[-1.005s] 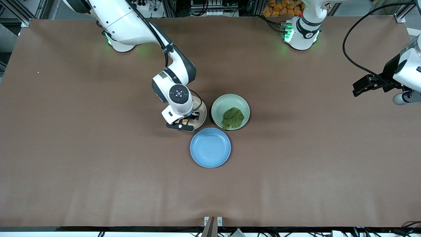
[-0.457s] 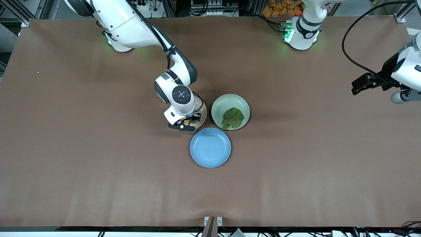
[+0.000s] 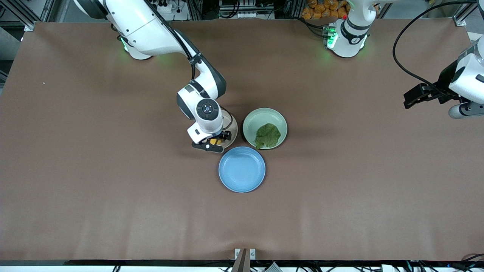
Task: Place lemon and lettuce in plates
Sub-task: 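Lower the lemon onto the beige plate and open the right gripper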
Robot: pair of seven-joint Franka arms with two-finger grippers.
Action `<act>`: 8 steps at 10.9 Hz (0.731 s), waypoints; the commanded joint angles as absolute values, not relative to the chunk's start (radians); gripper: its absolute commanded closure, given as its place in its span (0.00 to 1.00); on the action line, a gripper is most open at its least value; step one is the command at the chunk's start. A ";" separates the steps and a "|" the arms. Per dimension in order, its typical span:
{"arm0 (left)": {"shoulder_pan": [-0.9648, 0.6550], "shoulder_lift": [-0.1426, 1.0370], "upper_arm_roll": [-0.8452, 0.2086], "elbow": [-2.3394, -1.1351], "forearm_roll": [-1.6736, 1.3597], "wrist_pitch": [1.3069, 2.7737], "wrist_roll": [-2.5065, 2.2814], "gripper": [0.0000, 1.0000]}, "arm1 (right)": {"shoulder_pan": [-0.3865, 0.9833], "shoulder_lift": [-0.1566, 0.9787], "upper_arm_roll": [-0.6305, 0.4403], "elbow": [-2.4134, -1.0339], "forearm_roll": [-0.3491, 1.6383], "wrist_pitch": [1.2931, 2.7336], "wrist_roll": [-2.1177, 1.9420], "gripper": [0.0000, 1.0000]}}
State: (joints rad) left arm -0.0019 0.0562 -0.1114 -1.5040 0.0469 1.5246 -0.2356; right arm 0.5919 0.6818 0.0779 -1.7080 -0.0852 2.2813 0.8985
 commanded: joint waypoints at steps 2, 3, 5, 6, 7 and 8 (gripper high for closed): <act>0.003 -0.003 -0.114 -1.571 0.026 1.532 -0.229 0.00 | 0.571 0.660 0.083 -1.678 -0.104 2.215 0.920 0.00; 0.002 -0.005 -0.114 -1.572 0.026 1.532 -0.229 0.00 | 0.558 0.643 0.084 -1.628 -0.095 2.115 0.916 0.00; 0.003 -0.003 -0.114 -1.572 0.026 1.532 -0.229 0.00 | 0.532 0.643 0.090 -1.528 -0.068 1.966 0.910 0.00; 0.002 -0.003 -0.114 -1.572 0.026 1.532 -0.229 0.00 | 0.528 0.640 0.089 -1.507 -0.052 1.948 0.885 0.00; 0.003 0.000 -0.114 -1.569 0.026 1.534 -0.229 0.00 | 0.511 0.632 0.090 -1.493 -0.031 1.925 0.862 0.00; 0.003 -0.002 -0.112 -1.571 0.029 1.534 -0.226 0.00 | 0.500 0.626 0.091 -1.474 -0.022 1.893 0.842 0.00</act>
State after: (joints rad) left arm -0.0019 0.0235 -0.1121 -1.5475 0.0469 1.5260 -0.2356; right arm 0.5348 0.6371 0.0754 -1.5114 -0.0597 1.9555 0.8855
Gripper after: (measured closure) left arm 0.000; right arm 0.000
